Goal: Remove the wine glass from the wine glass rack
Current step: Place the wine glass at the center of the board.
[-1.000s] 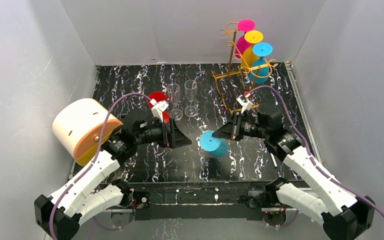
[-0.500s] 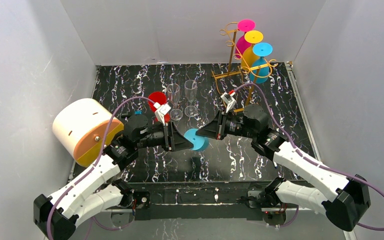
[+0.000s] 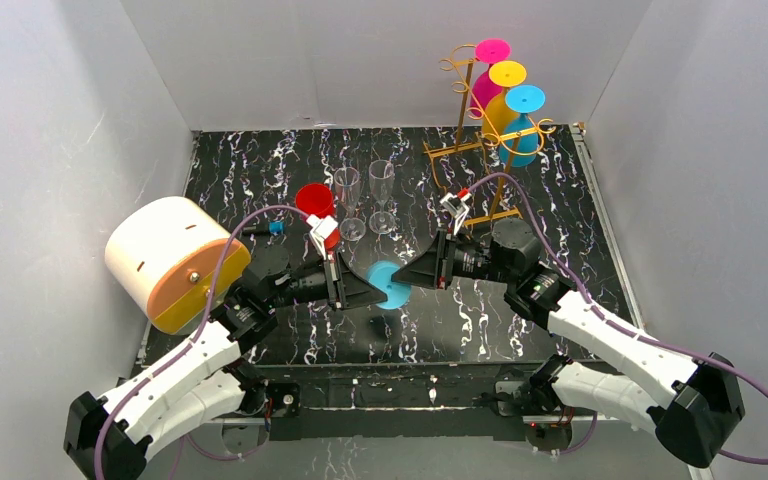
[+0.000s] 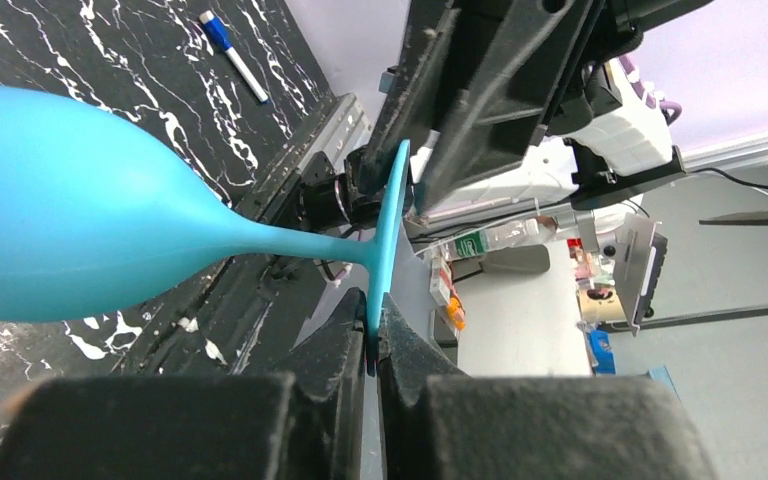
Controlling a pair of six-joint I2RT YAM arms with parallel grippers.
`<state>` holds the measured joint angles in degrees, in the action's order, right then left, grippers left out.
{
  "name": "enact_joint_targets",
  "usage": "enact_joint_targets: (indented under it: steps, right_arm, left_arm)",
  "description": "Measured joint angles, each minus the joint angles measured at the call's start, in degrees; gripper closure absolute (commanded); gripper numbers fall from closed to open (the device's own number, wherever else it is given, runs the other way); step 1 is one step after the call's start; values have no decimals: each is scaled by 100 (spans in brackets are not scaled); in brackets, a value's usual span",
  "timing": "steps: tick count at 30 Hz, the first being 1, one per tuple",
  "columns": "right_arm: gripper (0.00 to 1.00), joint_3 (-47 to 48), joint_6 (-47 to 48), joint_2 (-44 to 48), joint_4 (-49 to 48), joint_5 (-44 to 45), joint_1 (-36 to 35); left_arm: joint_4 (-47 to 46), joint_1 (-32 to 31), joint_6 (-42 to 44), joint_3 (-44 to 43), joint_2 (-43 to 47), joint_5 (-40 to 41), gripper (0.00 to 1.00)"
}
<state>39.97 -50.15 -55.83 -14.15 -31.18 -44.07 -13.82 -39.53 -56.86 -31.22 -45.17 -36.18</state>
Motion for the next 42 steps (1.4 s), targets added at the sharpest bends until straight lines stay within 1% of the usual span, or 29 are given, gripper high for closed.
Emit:
enact_joint_targets:
  steps: [1,2,4,5,6,7,8,9,11,12,13,14,18,21,26,29,32,34,38,40,41,42]
  right_arm:
    - [68,-20,-24,-2,-83,-118,0]
    - [74,-28,-28,-11,-133,-214,0]
    - [95,-28,-39,-63,-238,-424,4]
    - [99,-26,-13,-105,-251,-494,9]
    - [99,-22,20,-153,-238,-533,13]
    - [99,-15,46,-177,-225,-575,17]
    - [99,-2,96,-179,-214,-568,17]
    - [99,2,138,-175,-210,-555,15]
    - [99,4,199,-149,-181,-509,9]
    - [99,4,223,-136,-177,-476,4]
    - [99,4,236,-122,-177,-455,4]
    - [99,4,247,-111,-177,-422,2]
    - [99,4,358,-109,-181,-264,0]
    - [99,4,431,-109,-210,-157,2]
    - [99,2,448,-111,-339,-131,0]
    - [99,2,448,-111,-446,-133,0]
    - [99,2,439,-118,-531,-138,0]
    - [99,0,422,-122,-564,-140,0]
    - [99,0,391,-125,-577,-195,0]
    - [99,0,385,-127,-577,-216,-7]
    - [99,0,380,-129,-577,-229,-11]
    - [98,0,376,-129,-577,-245,-20]
  left_arm:
    - [-50,-7,-9,-2,-13,-26,100]
    - [-76,-7,2,-4,-28,-37,100]
    - [-68,-7,42,-48,-81,-125,100]
    - [-57,-7,72,-81,-96,-179,100]
    - [-24,-7,116,-120,-98,-199,100]
    - [61,-9,142,-151,-101,-223,93]
    - [109,-7,173,-168,-103,-225,78]
    - [140,-7,201,-190,-111,-236,68]
    - [203,-7,282,-254,-114,-212,52]
    - [210,-9,299,-269,-111,-212,46]
    - [219,-9,315,-273,-111,-212,43]
    - [229,-7,310,-275,-111,-216,42]
    - [251,-7,240,-275,-118,-267,43]
    - [254,-7,166,-275,-151,-343,53]
    - [260,-7,87,-282,-223,-367,59]
    - [229,-9,55,-293,-299,-352,69]
    - [181,-9,11,-293,-339,-269,73]
    - [92,-9,-15,-293,-341,-214,79]
    - [-74,-20,-63,-293,-352,-168,84]
    - [-127,-31,-76,-293,-354,-168,90]
    - [-136,-35,-76,-293,-354,-168,96]
    - [-136,-35,-79,-293,-354,-170,100]
